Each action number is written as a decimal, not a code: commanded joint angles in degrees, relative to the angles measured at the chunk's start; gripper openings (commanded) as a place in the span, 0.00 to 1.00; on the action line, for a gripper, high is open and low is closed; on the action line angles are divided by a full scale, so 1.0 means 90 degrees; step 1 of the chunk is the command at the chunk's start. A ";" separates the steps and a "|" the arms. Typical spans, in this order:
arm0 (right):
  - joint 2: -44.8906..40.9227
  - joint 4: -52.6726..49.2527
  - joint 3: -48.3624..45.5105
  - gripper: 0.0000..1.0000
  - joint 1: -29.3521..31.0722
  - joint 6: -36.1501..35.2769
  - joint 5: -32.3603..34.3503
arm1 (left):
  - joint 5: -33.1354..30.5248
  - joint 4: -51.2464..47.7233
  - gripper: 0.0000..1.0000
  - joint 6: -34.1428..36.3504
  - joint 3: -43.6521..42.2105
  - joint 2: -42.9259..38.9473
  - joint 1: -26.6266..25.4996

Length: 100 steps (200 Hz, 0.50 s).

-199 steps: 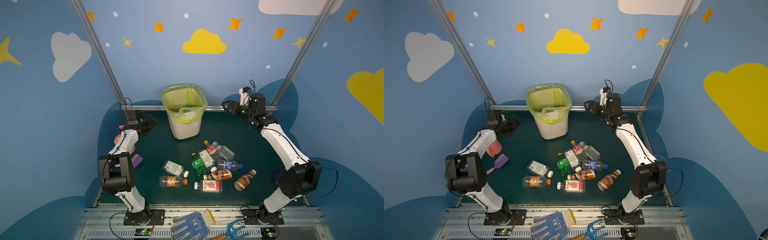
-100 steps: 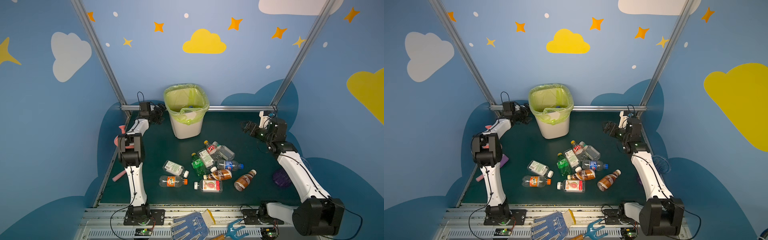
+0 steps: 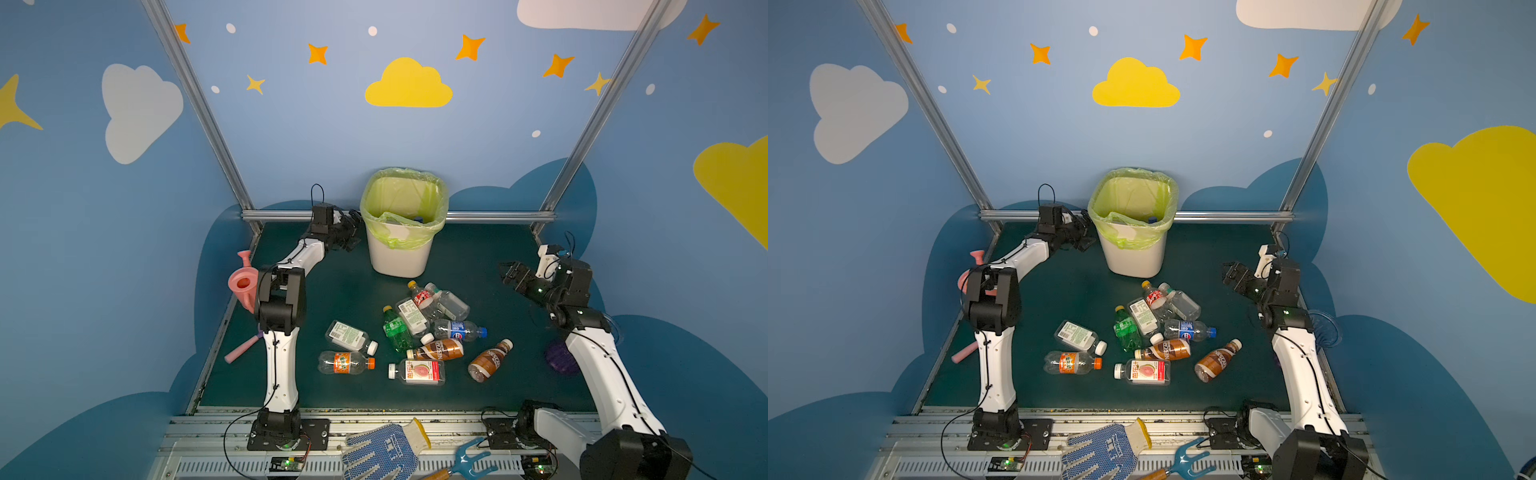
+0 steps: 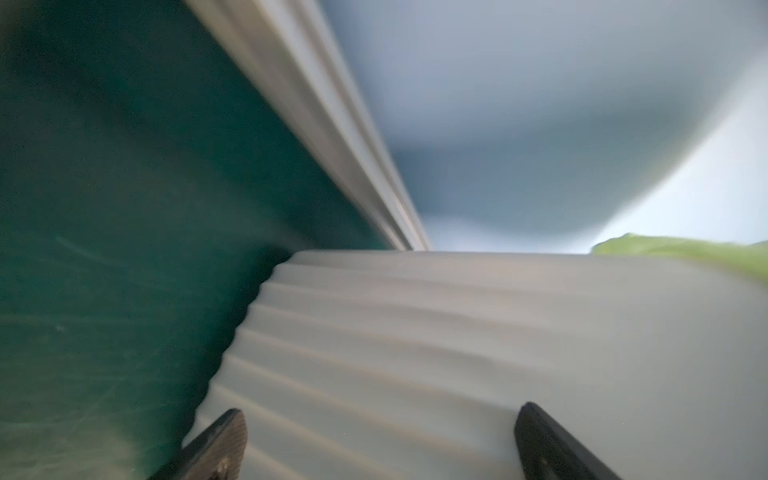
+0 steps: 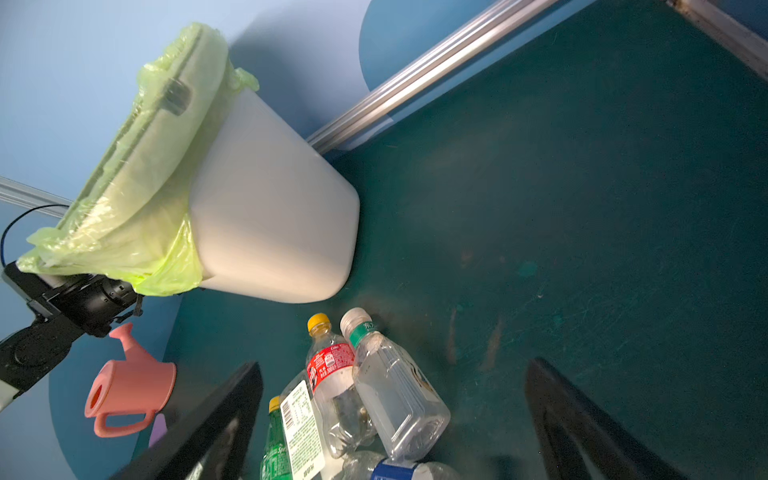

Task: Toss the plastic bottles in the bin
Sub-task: 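Lower the right gripper toward the bottle pile while the left gripper hovers by the bin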

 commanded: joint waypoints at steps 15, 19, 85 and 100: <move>0.0670 -0.0409 -0.0114 0.93 0.0341 -0.0529 -0.0379 | -0.0150 -0.0010 1.00 0.0215 -0.0241 -0.0707 0.0095; 0.0810 -0.0504 -0.0045 0.92 0.0444 -0.0656 -0.0327 | -0.0193 -0.0094 1.00 0.0303 -0.0259 -0.0807 0.0116; 0.2510 -0.1469 0.1026 0.89 0.1953 -0.1862 0.0609 | -0.0470 -0.0315 1.00 0.0908 -0.2104 -0.2804 0.0760; 0.2803 -0.1665 0.1249 0.85 0.2153 -0.2044 0.0745 | -0.0640 -0.0408 1.00 0.1099 -0.2669 -0.3296 0.0898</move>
